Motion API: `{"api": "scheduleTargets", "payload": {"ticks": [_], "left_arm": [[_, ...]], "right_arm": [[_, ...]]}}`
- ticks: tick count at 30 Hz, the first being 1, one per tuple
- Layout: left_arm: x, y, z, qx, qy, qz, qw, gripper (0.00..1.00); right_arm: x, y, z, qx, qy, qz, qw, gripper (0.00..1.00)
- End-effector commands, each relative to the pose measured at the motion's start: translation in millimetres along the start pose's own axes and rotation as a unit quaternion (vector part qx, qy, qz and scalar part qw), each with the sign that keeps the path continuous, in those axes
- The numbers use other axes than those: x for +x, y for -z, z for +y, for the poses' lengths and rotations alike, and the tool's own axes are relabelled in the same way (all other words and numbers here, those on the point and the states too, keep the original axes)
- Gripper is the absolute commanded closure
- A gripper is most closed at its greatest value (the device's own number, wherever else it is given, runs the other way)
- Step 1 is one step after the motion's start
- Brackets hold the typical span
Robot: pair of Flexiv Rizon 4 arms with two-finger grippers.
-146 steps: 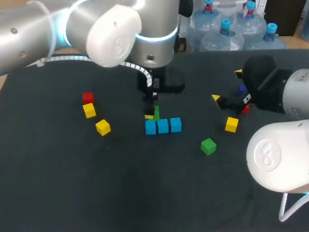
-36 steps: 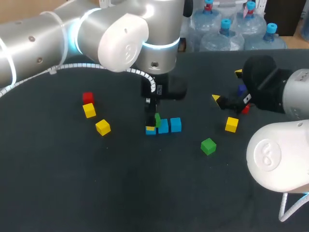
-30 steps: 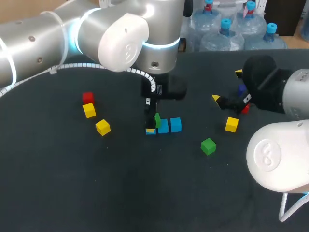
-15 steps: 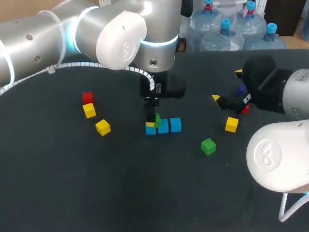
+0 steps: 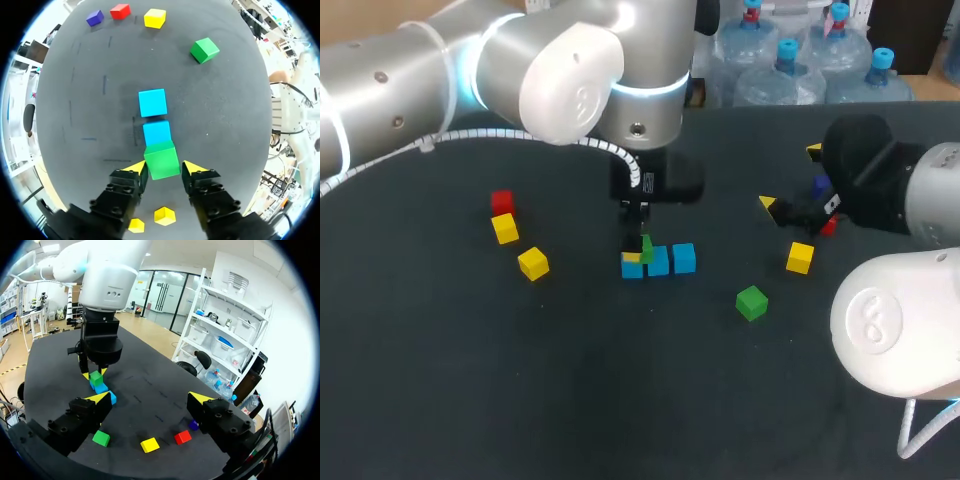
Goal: Place the blue cubes, place green cubes on the blue cubes, place the yellow cubes on the green cubes, then place the red cubes on the yellow cubes, and place purple cube on the red cubes.
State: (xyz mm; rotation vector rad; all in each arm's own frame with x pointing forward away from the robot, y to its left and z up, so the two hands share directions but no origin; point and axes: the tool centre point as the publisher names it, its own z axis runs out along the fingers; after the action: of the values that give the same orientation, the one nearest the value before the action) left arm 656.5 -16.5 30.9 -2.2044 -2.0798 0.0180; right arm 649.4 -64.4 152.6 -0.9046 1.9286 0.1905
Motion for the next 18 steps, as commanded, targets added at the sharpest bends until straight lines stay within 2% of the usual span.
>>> {"api": "scheduleTargets", "payload": {"ticks": [1, 8, 9, 11, 18], "left_arm": [[0.2, -0.5, 2.0, 0.002, -0.001, 0.0, 1.0, 0.57], [-0.8, -0.8, 2.8, 0.001, -0.004, 0.003, 1.0, 0.57], [-0.8, -0.8, 2.7, 0.0, -0.004, 0.004, 1.0, 0.6], [-1.0, -0.8, 2.7, 0.0, -0.005, 0.004, 1.0, 0.73], [-1.6, -0.8, 2.9, -0.001, -0.007, 0.004, 1.0, 0.71]], "right_arm": [[0.5, 0.3, -0.9, -0.001, 0.0, -0.001, 1.0, 0.0], [0.5, 0.3, -0.9, -0.001, 0.0, -0.001, 1.0, 0.0], [0.5, 0.3, -0.9, -0.001, 0.0, -0.001, 1.0, 0.0], [0.5, 0.3, -0.9, -0.001, 0.0, -0.001, 1.0, 0.0], [0.5, 0.3, -0.9, -0.001, 0.0, -0.001, 1.0, 0.0]]}}
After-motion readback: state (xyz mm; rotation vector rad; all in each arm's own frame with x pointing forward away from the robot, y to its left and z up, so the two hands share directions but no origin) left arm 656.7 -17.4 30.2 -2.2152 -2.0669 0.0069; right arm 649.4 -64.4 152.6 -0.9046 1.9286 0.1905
